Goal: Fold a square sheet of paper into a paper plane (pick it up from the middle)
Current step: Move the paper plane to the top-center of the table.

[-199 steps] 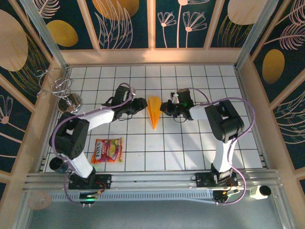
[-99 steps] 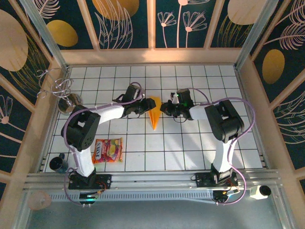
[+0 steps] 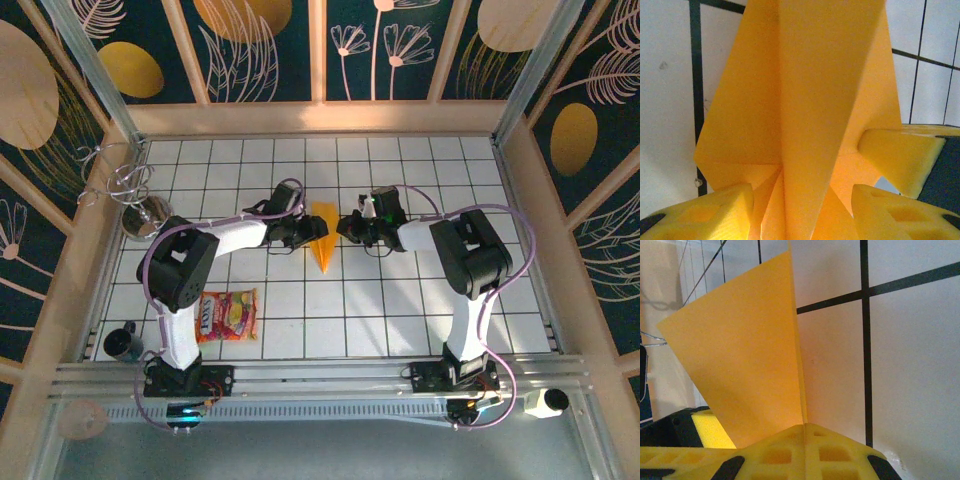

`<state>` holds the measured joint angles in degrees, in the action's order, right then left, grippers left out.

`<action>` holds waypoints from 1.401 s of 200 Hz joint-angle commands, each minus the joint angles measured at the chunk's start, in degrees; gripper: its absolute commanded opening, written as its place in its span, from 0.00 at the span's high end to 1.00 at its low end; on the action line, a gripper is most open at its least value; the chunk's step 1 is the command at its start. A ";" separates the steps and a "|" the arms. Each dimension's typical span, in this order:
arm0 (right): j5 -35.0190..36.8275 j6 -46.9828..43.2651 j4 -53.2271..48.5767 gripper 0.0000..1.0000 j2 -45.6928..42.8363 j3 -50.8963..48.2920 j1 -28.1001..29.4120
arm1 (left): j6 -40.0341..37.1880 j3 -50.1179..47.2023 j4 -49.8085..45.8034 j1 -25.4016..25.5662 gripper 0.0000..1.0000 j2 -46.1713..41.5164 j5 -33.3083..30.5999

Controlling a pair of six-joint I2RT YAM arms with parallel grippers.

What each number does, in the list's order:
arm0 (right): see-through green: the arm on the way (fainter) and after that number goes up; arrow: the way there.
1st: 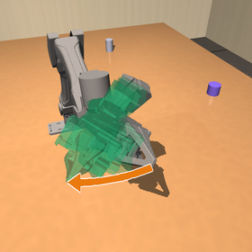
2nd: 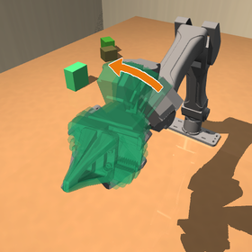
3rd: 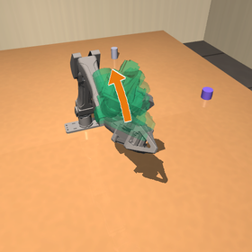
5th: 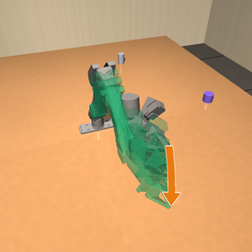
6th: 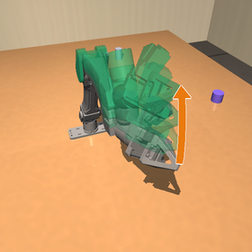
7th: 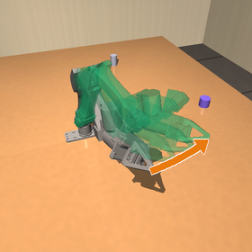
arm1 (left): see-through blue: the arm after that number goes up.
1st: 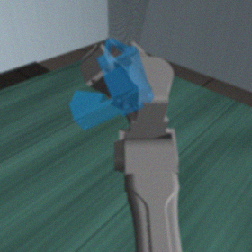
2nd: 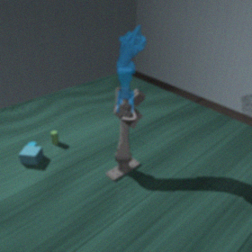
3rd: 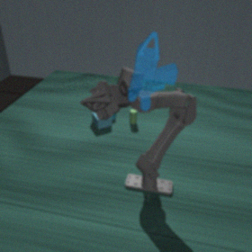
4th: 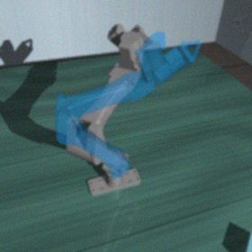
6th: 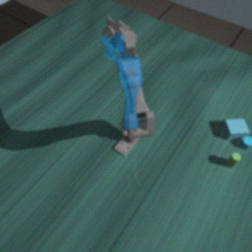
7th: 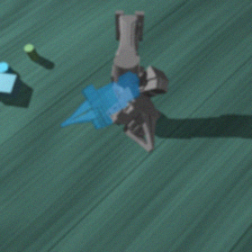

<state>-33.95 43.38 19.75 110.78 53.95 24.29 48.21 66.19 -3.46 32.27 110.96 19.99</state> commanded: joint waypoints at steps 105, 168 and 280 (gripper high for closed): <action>0.91 -1.12 -1.38 0.95 0.80 1.66 -0.47 | -0.86 -0.56 -0.87 3.00 0.46 -0.25 1.86; 0.82 -0.97 -1.29 0.95 0.53 1.39 -0.48 | -1.81 1.72 -4.07 3.25 0.61 1.40 -2.38; -0.15 -0.66 -1.51 0.94 -0.20 1.55 -0.56 | -1.62 2.53 -3.24 3.24 0.84 2.56 -2.52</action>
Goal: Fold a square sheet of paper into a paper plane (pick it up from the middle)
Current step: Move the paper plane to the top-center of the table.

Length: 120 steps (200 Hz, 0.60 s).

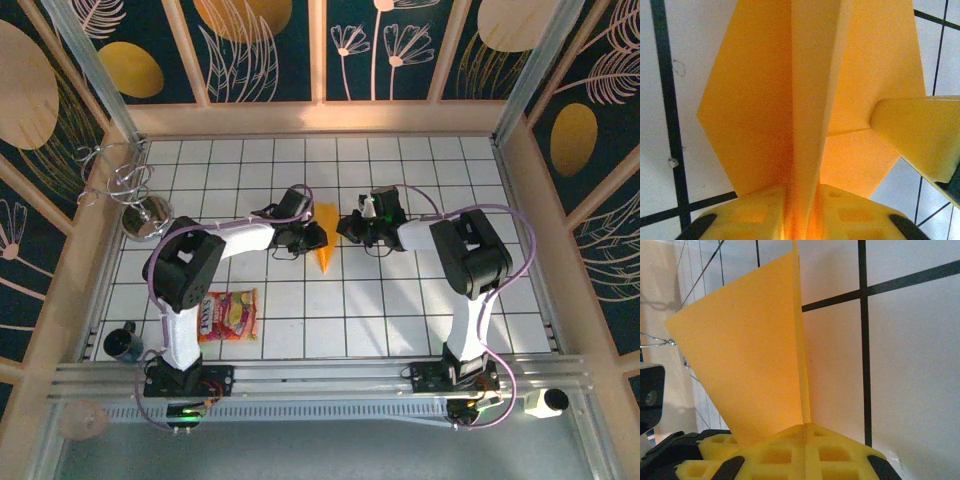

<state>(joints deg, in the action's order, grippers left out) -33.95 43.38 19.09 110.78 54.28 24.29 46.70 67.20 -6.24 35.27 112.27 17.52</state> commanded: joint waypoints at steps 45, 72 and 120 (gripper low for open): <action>5.44 -2.63 -5.78 0.73 -4.99 2.65 -1.34 | -4.86 5.07 -6.32 0.16 0.95 -0.33 -7.52; 14.85 -4.23 -9.81 0.56 -10.32 2.81 -2.03 | -9.54 10.34 -14.29 -0.24 0.95 -0.26 -16.33; 23.69 -5.92 -13.90 0.48 -14.51 2.88 -2.32 | -15.03 20.51 -24.43 -1.73 0.94 3.82 -28.83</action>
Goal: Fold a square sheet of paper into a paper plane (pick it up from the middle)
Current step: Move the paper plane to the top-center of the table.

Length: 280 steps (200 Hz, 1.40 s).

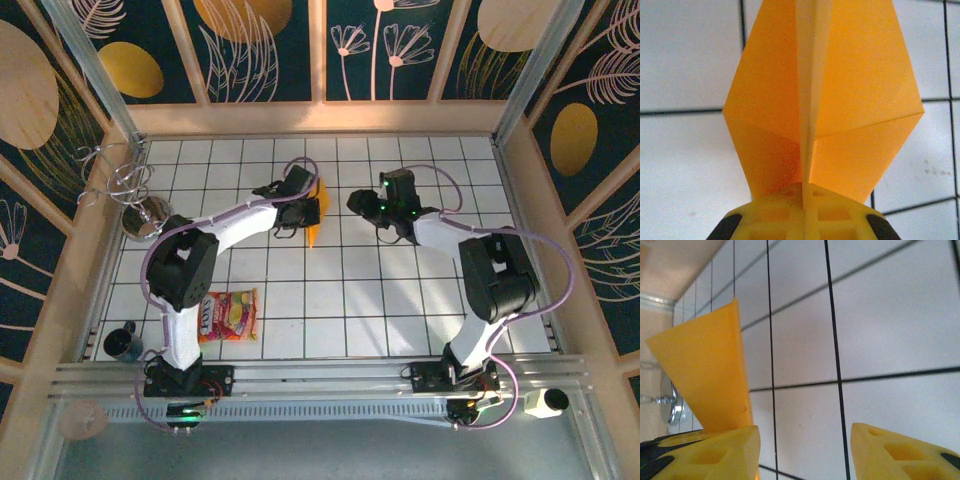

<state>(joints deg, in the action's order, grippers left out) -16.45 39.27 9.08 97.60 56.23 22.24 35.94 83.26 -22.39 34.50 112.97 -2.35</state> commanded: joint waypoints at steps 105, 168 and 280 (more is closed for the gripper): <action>5.66 -1.48 -4.42 0.48 -0.40 0.74 -0.60 | -5.54 16.63 -14.71 -2.99 0.85 14.86 -8.31; 5.02 -1.50 -4.52 0.48 0.26 0.92 -0.69 | -4.74 16.25 -14.75 -3.13 0.63 16.36 -7.27; 4.32 -1.22 -4.62 0.48 1.54 1.17 -0.64 | -2.01 10.88 -10.21 -3.46 0.49 17.68 -7.03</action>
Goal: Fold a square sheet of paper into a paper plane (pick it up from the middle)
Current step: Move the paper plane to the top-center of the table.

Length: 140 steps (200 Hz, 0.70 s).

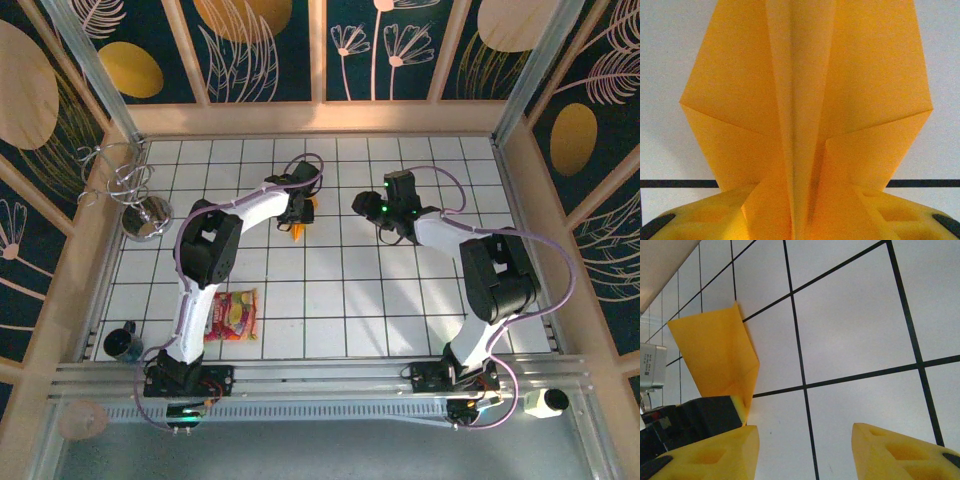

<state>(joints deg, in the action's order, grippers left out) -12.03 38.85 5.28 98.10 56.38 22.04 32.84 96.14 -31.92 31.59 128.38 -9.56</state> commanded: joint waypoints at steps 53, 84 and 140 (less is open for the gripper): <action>-0.05 -0.75 -0.80 0.48 1.30 1.18 -0.43 | 1.09 2.03 -0.43 -1.31 0.42 4.43 -0.63; -0.01 -0.84 -0.90 0.48 1.16 1.11 -0.48 | 1.13 4.89 -0.58 -1.54 0.41 6.47 -0.19; -0.10 -0.71 -0.81 0.48 1.27 1.21 -0.43 | 3.00 9.80 -1.20 -1.80 0.40 9.95 0.77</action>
<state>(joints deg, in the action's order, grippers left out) -12.03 38.85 5.23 98.43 56.38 22.04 33.82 104.99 -30.72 30.26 134.17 -10.50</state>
